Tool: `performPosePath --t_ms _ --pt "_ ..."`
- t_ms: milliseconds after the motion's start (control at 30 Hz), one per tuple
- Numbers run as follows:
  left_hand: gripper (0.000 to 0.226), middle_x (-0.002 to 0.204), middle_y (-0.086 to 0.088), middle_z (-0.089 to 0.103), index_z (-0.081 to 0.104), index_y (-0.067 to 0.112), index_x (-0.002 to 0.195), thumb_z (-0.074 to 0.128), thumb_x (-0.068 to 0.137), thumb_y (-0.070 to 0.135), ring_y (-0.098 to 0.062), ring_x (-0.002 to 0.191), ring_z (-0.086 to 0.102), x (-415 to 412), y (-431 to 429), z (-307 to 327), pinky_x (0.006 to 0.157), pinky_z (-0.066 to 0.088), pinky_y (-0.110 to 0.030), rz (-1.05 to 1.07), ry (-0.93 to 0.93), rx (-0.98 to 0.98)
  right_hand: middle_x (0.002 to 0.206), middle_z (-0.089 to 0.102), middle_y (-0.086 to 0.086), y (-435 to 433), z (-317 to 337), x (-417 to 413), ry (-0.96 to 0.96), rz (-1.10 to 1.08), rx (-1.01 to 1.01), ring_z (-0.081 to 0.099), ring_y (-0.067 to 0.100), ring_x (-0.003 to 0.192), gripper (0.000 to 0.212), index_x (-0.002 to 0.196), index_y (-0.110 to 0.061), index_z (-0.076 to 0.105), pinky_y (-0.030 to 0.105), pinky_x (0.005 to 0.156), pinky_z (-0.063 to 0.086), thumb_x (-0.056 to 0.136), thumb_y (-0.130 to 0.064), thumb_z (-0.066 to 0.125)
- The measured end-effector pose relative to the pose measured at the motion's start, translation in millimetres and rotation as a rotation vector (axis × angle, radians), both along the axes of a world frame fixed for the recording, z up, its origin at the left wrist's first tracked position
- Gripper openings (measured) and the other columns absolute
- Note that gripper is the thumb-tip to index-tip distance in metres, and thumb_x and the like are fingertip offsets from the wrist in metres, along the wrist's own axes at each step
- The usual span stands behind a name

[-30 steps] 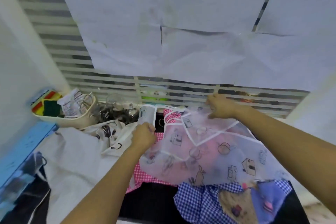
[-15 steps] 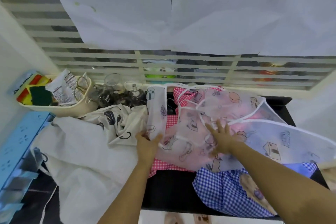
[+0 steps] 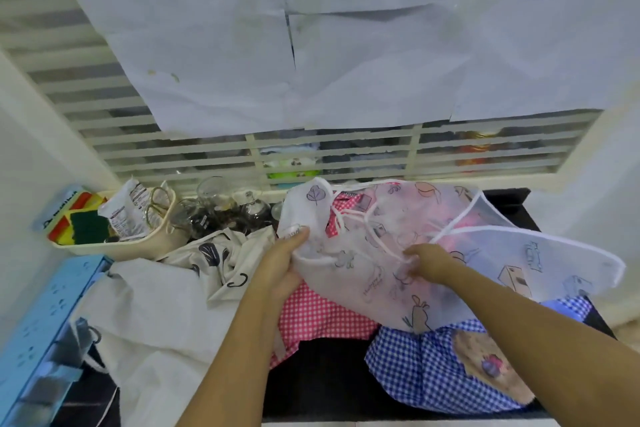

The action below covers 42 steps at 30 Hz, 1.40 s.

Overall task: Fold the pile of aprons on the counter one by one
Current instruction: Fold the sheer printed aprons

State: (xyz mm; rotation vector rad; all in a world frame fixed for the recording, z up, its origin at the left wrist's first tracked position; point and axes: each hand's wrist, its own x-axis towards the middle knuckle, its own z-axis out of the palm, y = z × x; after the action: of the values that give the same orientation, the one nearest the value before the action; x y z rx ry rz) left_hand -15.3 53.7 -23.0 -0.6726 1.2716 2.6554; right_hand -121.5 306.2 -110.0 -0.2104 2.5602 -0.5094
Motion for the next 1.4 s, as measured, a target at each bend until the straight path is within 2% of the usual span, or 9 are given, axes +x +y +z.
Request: performPosePath --t_ms 267,467,667,733,967,1067,1200,1300,1400 --pt "0.073 0.129 -0.026 0.057 0.056 -0.002 0.129 0.086 0.065 0.015 -0.037 0.112 0.061 63.6 83.1 125.2 0.087 0.054 -0.050 -0.277 0.355 0.161 0.153 0.026 -0.008 85.4 124.7 94.9 0.155 -0.085 -0.653 0.035 0.017 0.134 0.082 0.148 -0.034 0.023 0.029 0.097 0.039 0.083 -0.028 0.073" --pt "0.041 0.123 -0.020 0.063 0.064 0.000 0.121 0.067 0.087 0.023 -0.031 0.116 0.060 148.9 149.0 199.2 0.099 0.048 -0.041 -0.590 0.526 0.020 0.146 0.028 -0.028 145.0 234.1 206.7 0.239 0.197 -0.804 0.027 -0.002 0.135 0.078 0.131 -0.063 0.029 0.025 0.111 0.024 0.064 -0.069 0.069" --pt "0.027 0.098 -0.009 0.074 0.077 0.006 0.093 0.070 0.071 0.021 -0.021 0.093 0.071 226.4 192.9 245.3 0.079 0.057 -0.032 -0.502 0.593 -0.222 0.109 0.069 -0.011 183.0 288.4 289.2 0.367 0.255 -0.894 0.062 0.000 0.101 0.034 0.109 -0.021 0.067 0.016 0.088 0.046 0.078 -0.033 0.075" --pt "0.019 0.089 -0.010 0.074 0.078 0.008 0.080 0.061 0.077 0.016 -0.021 0.083 0.072 239.9 200.5 247.8 0.073 0.058 -0.032 -0.409 0.565 -0.288 0.082 0.071 -0.012 192.4 288.4 304.5 0.392 0.223 -0.880 0.064 -0.001 0.077 0.004 0.084 -0.019 0.070 0.012 0.073 0.046 0.082 -0.021 0.073" --pt "0.019 0.085 -0.013 0.070 0.064 -0.002 0.092 0.064 0.075 0.004 -0.023 0.076 0.069 252.6 192.9 190.1 0.066 0.059 -0.031 -0.035 0.354 -0.337 0.072 0.056 -0.001 207.4 212.9 327.5 0.110 0.125 -0.849 0.054 0.002 0.064 0.021 0.073 -0.012 0.051 0.022 0.071 0.043 0.089 -0.012 0.064" --pt "0.015 0.086 -0.015 0.072 0.072 0.002 0.079 0.069 0.067 0.010 -0.026 0.078 0.071 269.8 179.9 152.4 0.067 0.060 -0.034 -0.074 0.270 -0.206 0.080 0.055 0.002 215.2 176.9 334.2 0.048 0.016 -0.820 0.054 0.005 0.076 0.024 0.069 -0.012 0.050 0.024 0.079 0.041 0.087 -0.012 0.067" --pt "0.044 0.104 -0.018 0.070 0.064 -0.001 0.109 0.079 0.071 0.015 -0.033 0.097 0.067 293.9 175.1 120.5 0.075 0.058 -0.037 -0.236 0.278 -0.202 0.079 0.061 -0.002 212.0 134.5 352.7 -0.302 0.118 -0.706 0.057 0.011 0.080 0.031 0.075 -0.020 0.059 0.027 0.080 0.043 0.067 -0.039 0.082" --pt "0.023 0.096 -0.013 0.073 0.066 0.003 0.103 0.063 0.080 0.008 -0.027 0.087 0.070 307.3 183.9 116.0 0.072 0.058 -0.033 -0.405 0.202 -0.426 0.112 0.068 0.002 195.5 125.7 367.7 -0.432 0.037 -0.873 0.064 0.015 0.105 0.078 0.109 -0.011 0.061 0.024 0.090 0.048 0.051 -0.057 0.086" --pt "0.029 0.104 -0.014 0.072 0.067 0.004 0.107 0.069 0.079 0.006 -0.027 0.094 0.070 315.6 188.3 113.2 0.078 0.057 -0.034 -0.615 0.204 -0.478 0.115 0.069 0.010 170.2 129.7 376.7 -0.493 -0.081 -1.173 0.066 0.024 0.104 0.080 0.114 -0.014 0.064 0.031 0.083 0.055 0.047 -0.048 0.091"
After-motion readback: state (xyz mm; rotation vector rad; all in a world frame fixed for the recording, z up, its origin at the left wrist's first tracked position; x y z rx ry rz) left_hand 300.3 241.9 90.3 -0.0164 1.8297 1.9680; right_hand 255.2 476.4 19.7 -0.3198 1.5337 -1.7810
